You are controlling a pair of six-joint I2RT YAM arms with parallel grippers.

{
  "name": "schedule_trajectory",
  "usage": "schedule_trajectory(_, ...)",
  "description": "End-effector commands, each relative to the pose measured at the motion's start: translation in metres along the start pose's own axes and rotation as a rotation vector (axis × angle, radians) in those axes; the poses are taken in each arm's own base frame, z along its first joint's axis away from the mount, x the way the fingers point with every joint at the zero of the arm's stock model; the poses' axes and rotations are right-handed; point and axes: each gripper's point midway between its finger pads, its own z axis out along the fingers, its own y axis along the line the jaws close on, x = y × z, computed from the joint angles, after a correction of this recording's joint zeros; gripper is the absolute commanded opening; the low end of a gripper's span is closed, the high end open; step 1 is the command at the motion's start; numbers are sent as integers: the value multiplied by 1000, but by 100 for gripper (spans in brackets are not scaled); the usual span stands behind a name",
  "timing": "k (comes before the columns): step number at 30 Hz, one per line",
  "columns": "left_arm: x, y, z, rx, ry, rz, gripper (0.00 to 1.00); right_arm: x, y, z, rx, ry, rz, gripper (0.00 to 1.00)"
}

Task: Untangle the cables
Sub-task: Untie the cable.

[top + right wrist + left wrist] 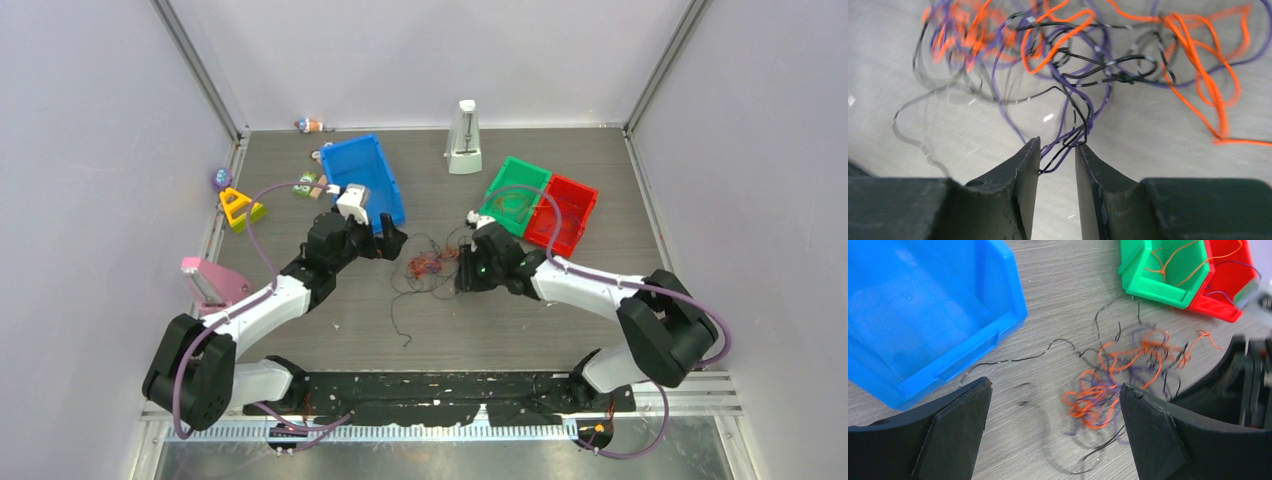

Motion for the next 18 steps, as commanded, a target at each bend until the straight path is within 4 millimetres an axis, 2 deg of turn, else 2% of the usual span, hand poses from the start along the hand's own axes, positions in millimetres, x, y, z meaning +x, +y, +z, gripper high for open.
schedule_trajectory(1, -21, -22, 4, 116, -61, 10, 100, -4, 77, -27, -223, -94, 9, 37)
schedule_trajectory(2, -19, -25, 5, 135, -48, 16, 100, -6, 84, -36, -248, -112, 11, 38)
schedule_trajectory(4, -16, -31, 7, 170, -33, 24, 99, -10, 89, -50, -272, -144, 10, 45)
schedule_trajectory(5, -15, -33, 7, 184, -28, 27, 100, -10, 82, -53, -243, -152, 8, 57)
schedule_trajectory(6, -13, -34, 8, 195, -23, 29, 100, -16, 82, -63, -244, -179, 1, 64)
schedule_trajectory(7, -12, -36, 9, 206, -17, 31, 100, -18, 67, -64, -178, -192, 6, 74)
schedule_trajectory(9, -8, -42, 11, 240, 3, 39, 99, -23, 49, -73, -127, -212, 11, 80)
schedule_trajectory(11, -3, -49, 14, 270, 24, 50, 98, -27, 30, -79, -97, -225, 35, 81)
schedule_trajectory(14, 9, -64, 18, 311, 75, 91, 96, -26, -3, -79, -62, -217, 85, 79)
schedule_trajectory(18, 29, -78, 24, 337, 164, 162, 95, -27, -29, -77, -14, -222, 87, 74)
